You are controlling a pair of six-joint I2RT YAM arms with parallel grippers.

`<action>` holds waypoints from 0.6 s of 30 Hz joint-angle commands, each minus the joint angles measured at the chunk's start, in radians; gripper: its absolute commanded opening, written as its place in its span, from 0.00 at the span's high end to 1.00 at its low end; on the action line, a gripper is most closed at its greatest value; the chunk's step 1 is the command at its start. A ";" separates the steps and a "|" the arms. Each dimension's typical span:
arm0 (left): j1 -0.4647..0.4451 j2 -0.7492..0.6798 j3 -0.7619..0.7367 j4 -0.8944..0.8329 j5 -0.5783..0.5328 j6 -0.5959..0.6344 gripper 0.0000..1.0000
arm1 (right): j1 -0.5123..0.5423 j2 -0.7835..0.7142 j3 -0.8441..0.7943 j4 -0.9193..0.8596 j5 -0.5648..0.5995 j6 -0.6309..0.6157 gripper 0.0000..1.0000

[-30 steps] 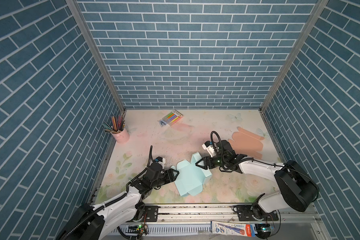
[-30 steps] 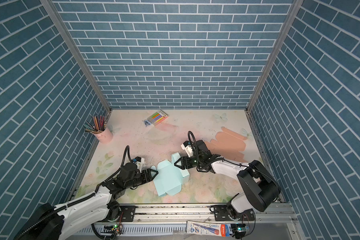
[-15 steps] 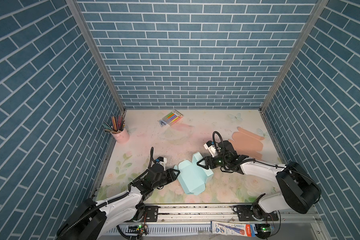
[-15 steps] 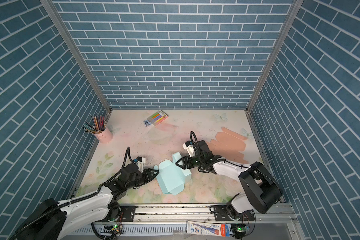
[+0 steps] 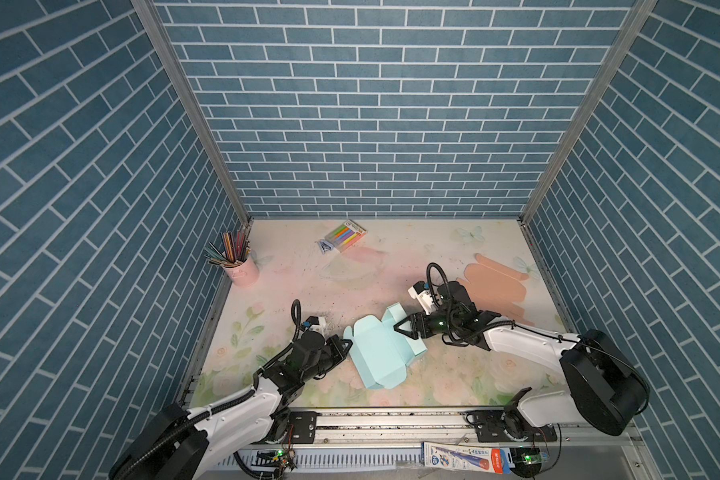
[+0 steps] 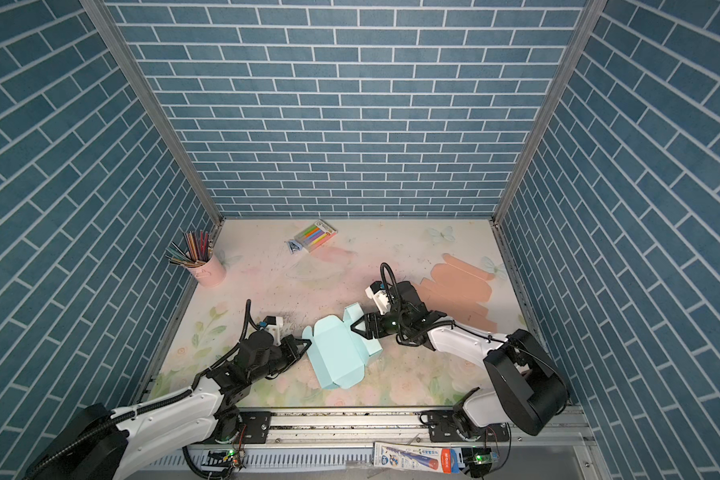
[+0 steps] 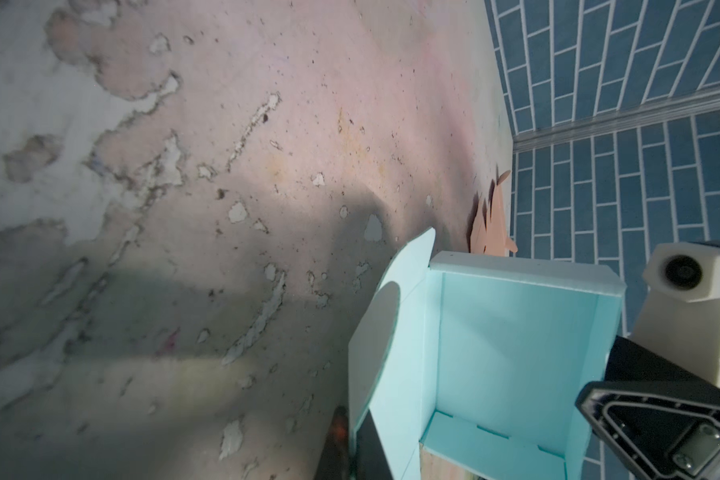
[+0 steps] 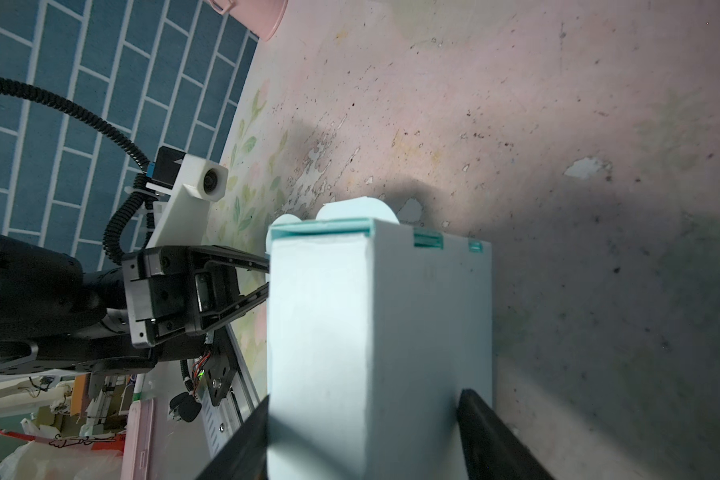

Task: Fold the paper box

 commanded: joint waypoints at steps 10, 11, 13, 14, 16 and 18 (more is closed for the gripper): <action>0.069 -0.103 0.089 -0.212 -0.067 0.078 1.00 | 0.027 -0.287 -0.085 0.051 0.048 -0.101 0.26; 0.074 -0.097 0.108 -0.233 -0.065 0.103 1.00 | 0.028 -0.326 -0.098 0.048 0.068 -0.116 0.25; 0.087 -0.077 0.153 -0.267 -0.048 0.169 1.00 | 0.027 -0.390 -0.122 0.035 0.124 -0.139 0.23; 0.105 -0.059 0.183 -0.290 -0.026 0.218 1.00 | 0.025 -0.419 -0.130 0.015 0.161 -0.144 0.22; 0.137 -0.025 0.254 -0.355 0.014 0.329 1.00 | 0.010 -0.455 -0.128 -0.042 0.230 -0.145 0.21; 0.142 0.005 0.348 -0.461 0.003 0.454 1.00 | -0.024 -0.474 -0.119 -0.085 0.242 -0.148 0.20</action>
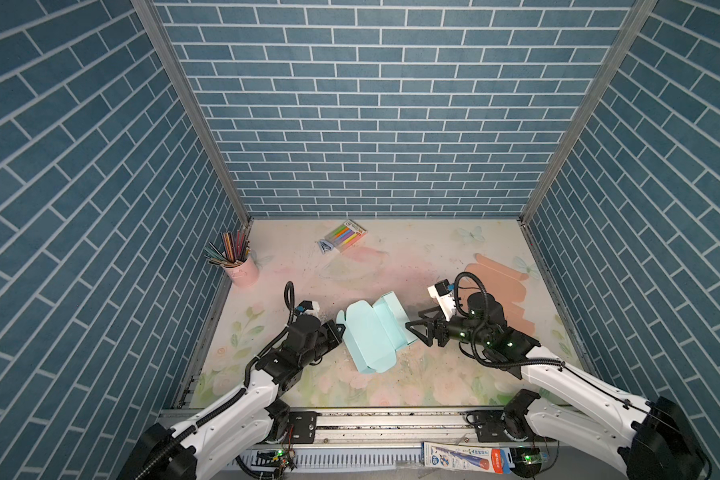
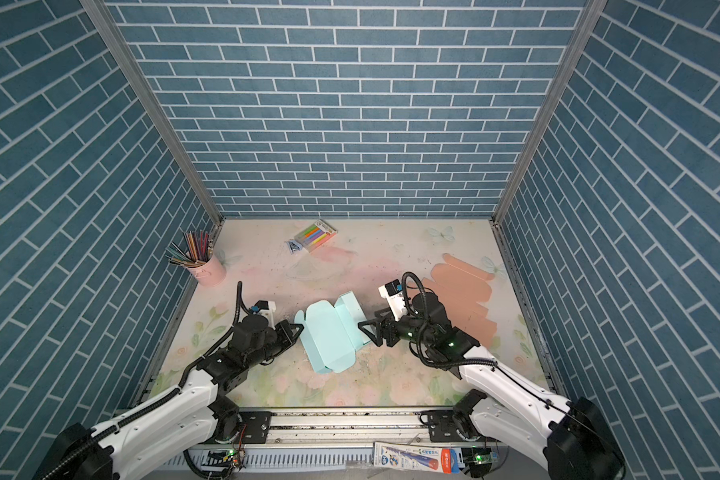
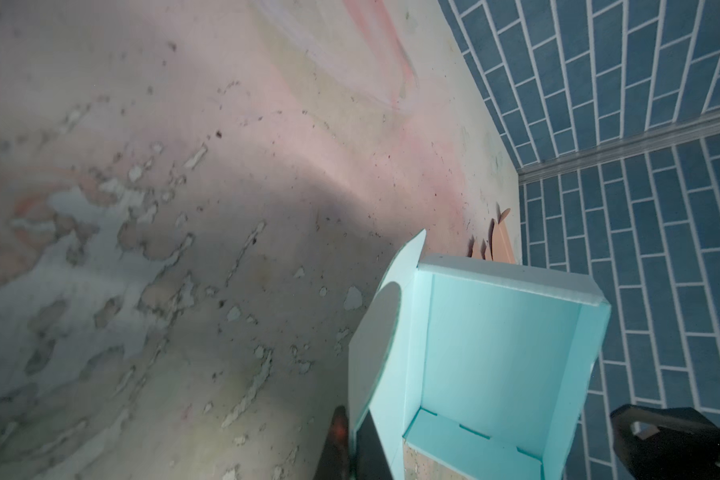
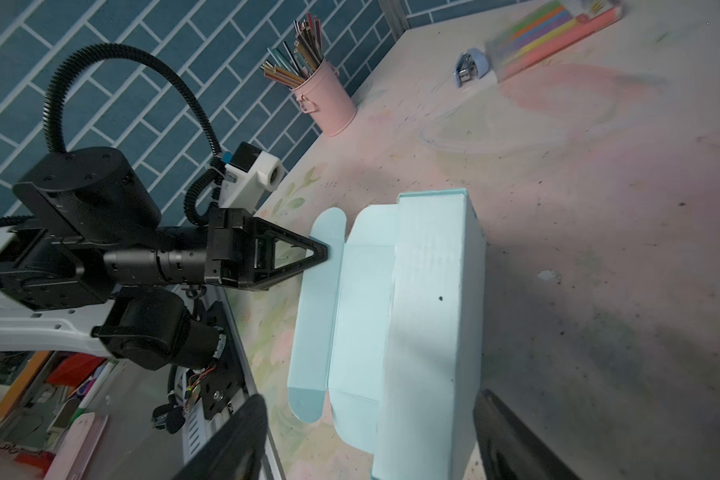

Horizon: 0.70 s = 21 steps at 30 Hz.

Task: Fold the paper box

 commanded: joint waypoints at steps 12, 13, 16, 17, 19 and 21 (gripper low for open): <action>0.017 0.111 0.370 -0.374 0.004 0.500 1.00 | -0.059 0.013 0.066 -0.053 0.077 -0.032 0.15; 0.017 0.116 0.375 -0.378 0.007 0.506 1.00 | -0.059 0.013 0.067 -0.046 0.074 -0.028 0.13; 0.017 0.129 0.398 -0.398 0.017 0.531 1.00 | -0.059 0.001 0.065 -0.029 0.068 -0.023 0.09; 0.017 0.131 0.406 -0.408 0.021 0.540 1.00 | -0.059 -0.006 0.062 -0.027 0.071 -0.022 0.07; 0.017 0.137 0.424 -0.434 0.021 0.566 1.00 | -0.060 -0.020 0.056 -0.026 0.084 -0.027 0.04; 0.017 0.143 0.448 -0.461 0.028 0.593 1.00 | -0.060 -0.027 0.059 -0.031 0.091 -0.043 0.03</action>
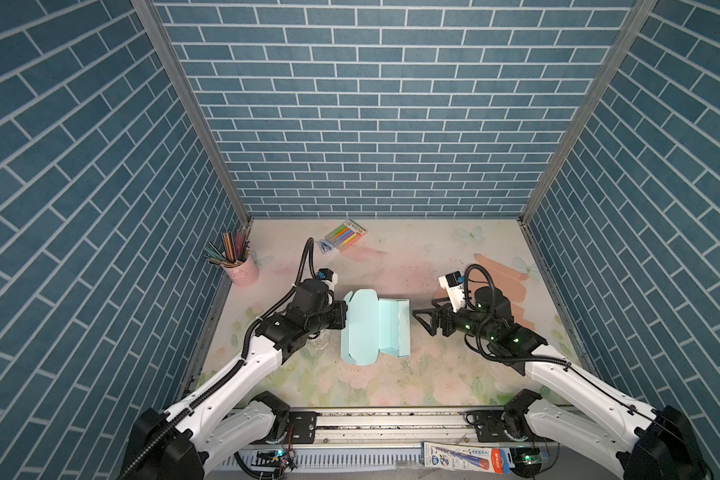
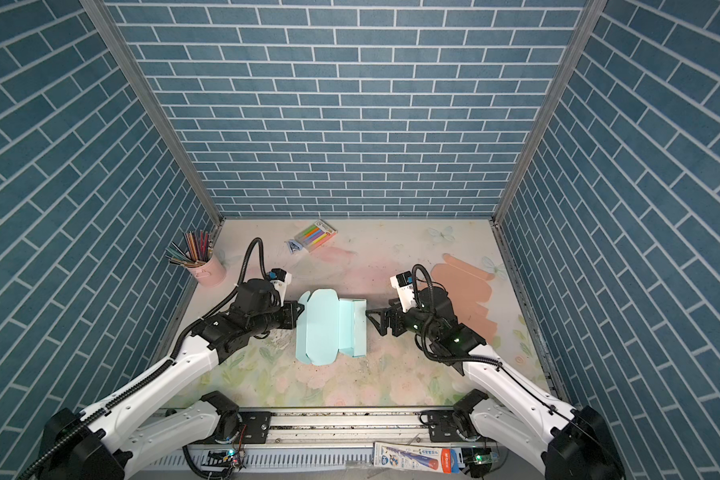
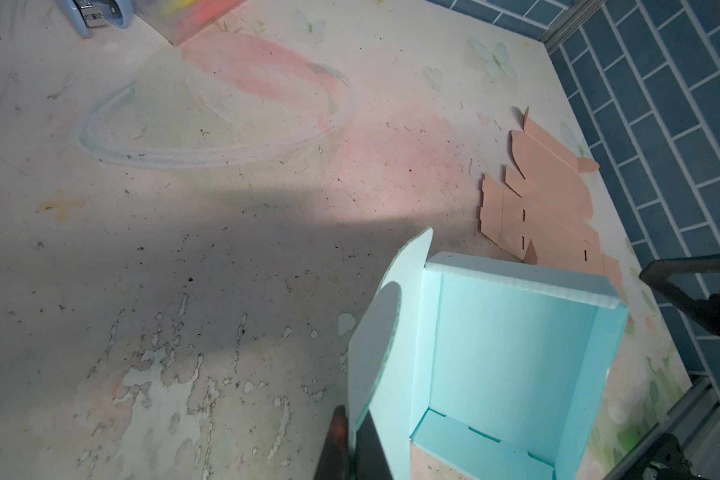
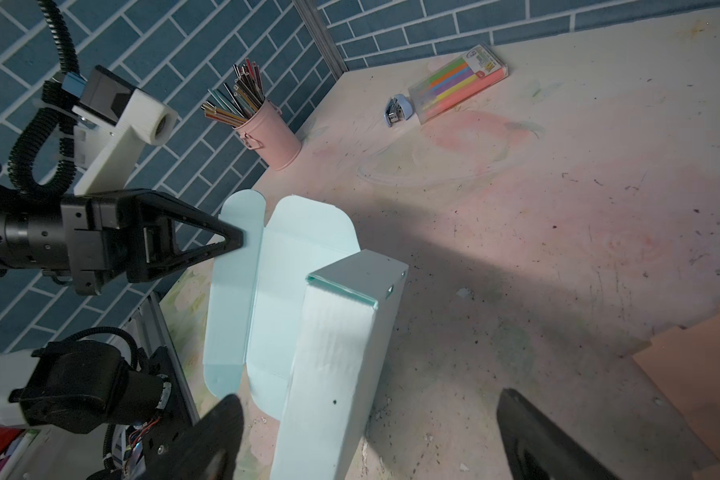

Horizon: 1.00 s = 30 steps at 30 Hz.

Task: Fold the paper box

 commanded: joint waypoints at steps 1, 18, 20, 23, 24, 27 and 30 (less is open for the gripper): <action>0.007 0.008 0.056 -0.068 0.021 0.085 1.00 | -0.002 -0.025 0.025 0.016 0.013 -0.034 0.03; -0.033 0.179 0.407 -0.324 0.270 0.361 1.00 | -0.003 0.120 0.138 0.284 -0.303 -0.449 0.11; -0.034 0.198 0.457 -0.370 0.273 0.391 1.00 | -0.002 0.170 0.167 0.266 -0.341 -0.512 0.11; -0.038 0.226 0.516 -0.447 0.276 0.436 1.00 | -0.005 0.238 0.198 0.243 -0.413 -0.590 0.13; -0.041 0.233 0.531 -0.463 0.268 0.443 1.00 | -0.004 0.255 0.203 0.240 -0.435 -0.610 0.14; -0.047 0.237 0.551 -0.472 0.272 0.447 1.00 | -0.004 0.308 0.233 0.212 -0.481 -0.672 0.18; -0.074 0.248 0.563 -0.483 0.281 0.451 1.00 | -0.004 0.338 0.244 0.211 -0.488 -0.717 0.18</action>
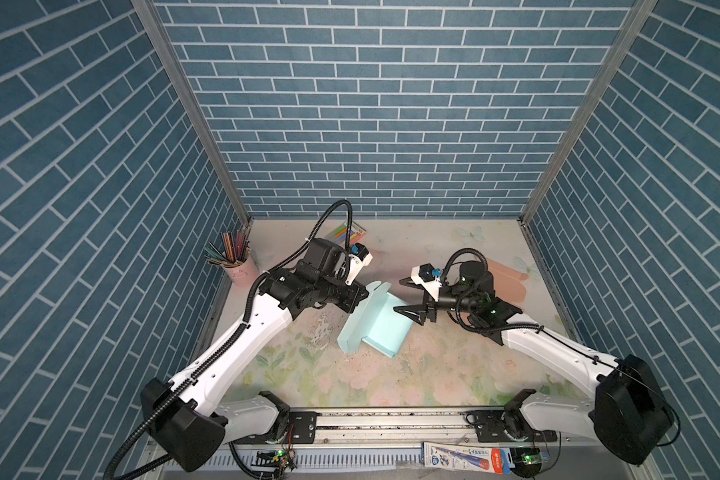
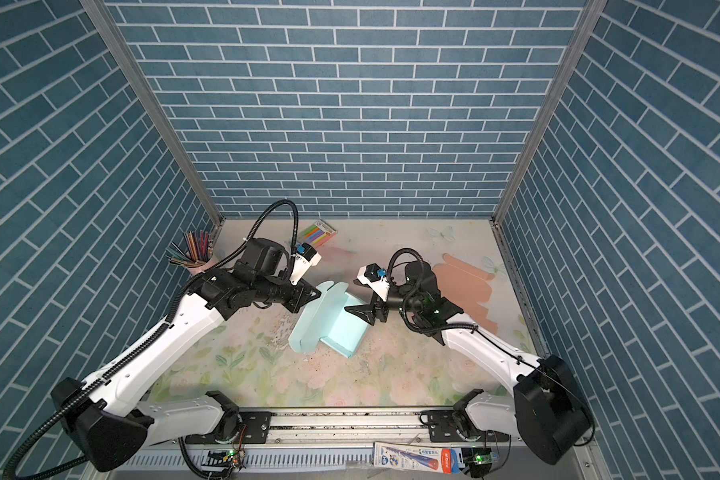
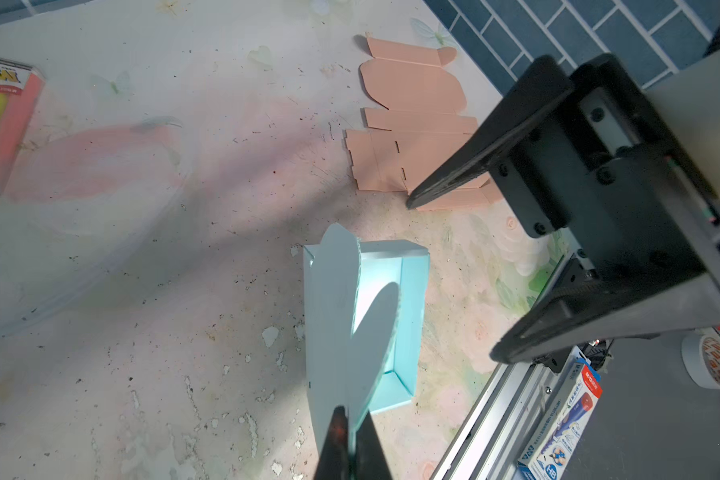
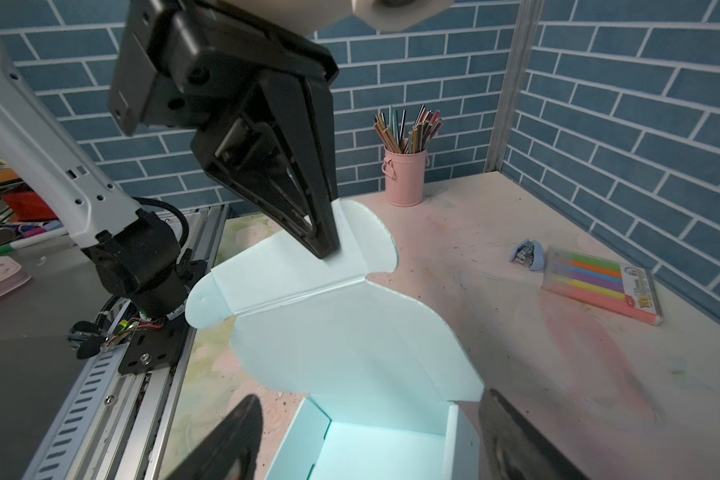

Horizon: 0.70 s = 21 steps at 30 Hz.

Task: Fold the paper box

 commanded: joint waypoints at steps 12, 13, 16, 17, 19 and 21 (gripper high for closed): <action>-0.061 0.037 0.027 -0.043 0.012 0.060 1.00 | -0.003 0.149 0.132 -0.122 -0.114 -0.250 0.27; -0.062 0.039 0.026 -0.043 0.012 0.061 1.00 | -0.004 0.154 0.132 -0.129 -0.116 -0.252 0.31; -0.063 0.041 0.024 -0.041 0.011 0.062 1.00 | -0.003 0.158 0.123 -0.131 -0.121 -0.257 0.42; -0.064 0.042 0.023 -0.041 0.010 0.062 1.00 | -0.002 0.159 0.122 -0.131 -0.120 -0.260 0.48; -0.064 0.044 0.021 -0.039 0.005 0.064 1.00 | 0.005 0.168 0.129 -0.141 -0.099 -0.267 0.55; -0.063 0.050 0.022 -0.041 0.001 0.066 1.00 | 0.020 0.181 0.153 -0.184 -0.068 -0.295 0.58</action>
